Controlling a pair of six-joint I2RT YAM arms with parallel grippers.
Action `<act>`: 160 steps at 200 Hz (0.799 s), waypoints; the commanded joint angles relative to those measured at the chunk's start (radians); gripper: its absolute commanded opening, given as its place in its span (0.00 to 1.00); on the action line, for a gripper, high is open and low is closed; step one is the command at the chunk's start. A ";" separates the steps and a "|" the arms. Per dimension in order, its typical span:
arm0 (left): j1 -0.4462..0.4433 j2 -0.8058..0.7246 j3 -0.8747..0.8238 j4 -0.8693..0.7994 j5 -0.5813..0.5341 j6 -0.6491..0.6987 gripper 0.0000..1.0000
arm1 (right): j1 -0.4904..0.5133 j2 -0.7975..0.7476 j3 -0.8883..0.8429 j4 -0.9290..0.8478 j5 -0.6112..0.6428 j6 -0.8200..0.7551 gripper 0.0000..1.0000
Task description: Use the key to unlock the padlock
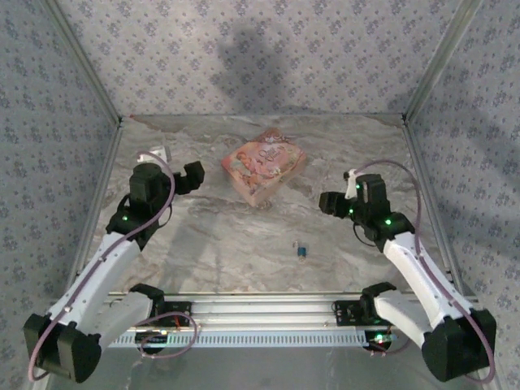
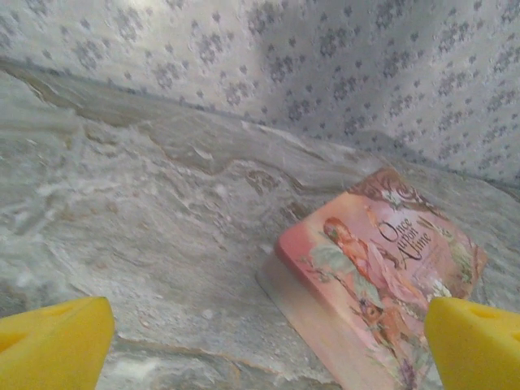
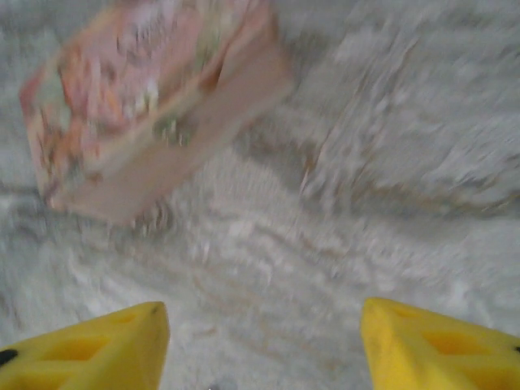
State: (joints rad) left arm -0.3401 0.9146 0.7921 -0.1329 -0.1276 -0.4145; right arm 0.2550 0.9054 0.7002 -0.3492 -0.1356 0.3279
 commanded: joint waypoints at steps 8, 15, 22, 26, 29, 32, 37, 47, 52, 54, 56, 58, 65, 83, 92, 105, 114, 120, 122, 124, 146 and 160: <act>0.009 -0.048 0.006 -0.002 -0.085 0.093 0.98 | -0.064 -0.084 -0.049 0.152 0.100 -0.074 0.83; 0.009 -0.054 -0.002 0.004 -0.101 0.111 0.98 | -0.084 -0.093 -0.065 0.183 0.109 -0.078 0.89; 0.009 -0.061 -0.014 0.013 -0.127 0.125 0.98 | -0.106 -0.100 -0.079 0.216 0.119 -0.079 0.95; 0.009 -0.063 -0.023 0.021 -0.143 0.135 0.98 | -0.119 -0.103 -0.088 0.233 0.125 -0.079 0.98; 0.009 -0.064 -0.031 0.029 -0.155 0.146 0.98 | -0.128 -0.103 -0.095 0.248 0.129 -0.079 1.00; 0.009 -0.066 -0.041 0.042 -0.163 0.161 0.98 | -0.138 -0.102 -0.101 0.263 0.131 -0.079 1.00; 0.010 -0.067 -0.058 0.063 -0.181 0.179 0.98 | -0.152 -0.101 -0.113 0.286 0.132 -0.080 1.00; 0.013 -0.065 -0.096 0.109 -0.225 0.207 0.98 | -0.188 -0.094 -0.138 0.334 0.149 -0.091 1.00; 0.017 -0.062 -0.117 0.131 -0.246 0.222 0.98 | -0.203 -0.088 -0.151 0.357 0.159 -0.096 1.00; 0.019 -0.061 -0.122 0.136 -0.253 0.225 0.98 | -0.209 -0.084 -0.157 0.368 0.167 -0.099 1.00; 0.021 -0.058 -0.130 0.143 -0.262 0.229 0.98 | -0.215 -0.080 -0.163 0.377 0.173 -0.102 1.00; 0.024 -0.056 -0.136 0.149 -0.269 0.232 0.98 | -0.219 -0.076 -0.169 0.383 0.181 -0.105 1.00; 0.033 -0.044 -0.157 0.163 -0.296 0.244 0.98 | -0.234 -0.061 -0.189 0.417 0.208 -0.120 1.00; 0.074 0.003 -0.189 0.169 -0.331 0.252 0.98 | -0.270 -0.004 -0.247 0.522 0.241 -0.177 1.00; 0.096 0.032 -0.199 0.172 -0.319 0.261 0.98 | -0.288 0.033 -0.269 0.574 0.238 -0.201 1.00; 0.122 0.075 -0.209 0.185 -0.316 0.272 0.98 | -0.309 0.098 -0.292 0.641 0.240 -0.225 1.00; 0.140 0.103 -0.220 0.212 -0.316 0.283 0.98 | -0.326 0.140 -0.306 0.693 0.232 -0.227 1.00; 0.149 0.119 -0.233 0.244 -0.312 0.296 0.98 | -0.341 0.167 -0.321 0.736 0.215 -0.228 1.00; 0.152 0.123 -0.238 0.253 -0.311 0.299 0.98 | -0.345 0.175 -0.326 0.755 0.209 -0.228 1.00; 0.155 0.129 -0.242 0.265 -0.312 0.302 0.98 | -0.348 0.183 -0.331 0.773 0.205 -0.227 1.00; 0.191 0.170 -0.296 0.401 -0.288 0.339 0.98 | -0.383 0.275 -0.373 0.936 0.168 -0.233 1.00; 0.221 0.196 -0.327 0.488 -0.239 0.353 0.98 | -0.398 0.341 -0.380 1.012 0.138 -0.237 1.00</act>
State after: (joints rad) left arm -0.1600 1.0798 0.5083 0.1513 -0.4091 -0.1184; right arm -0.1192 1.1706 0.3397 0.4202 0.0521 0.1238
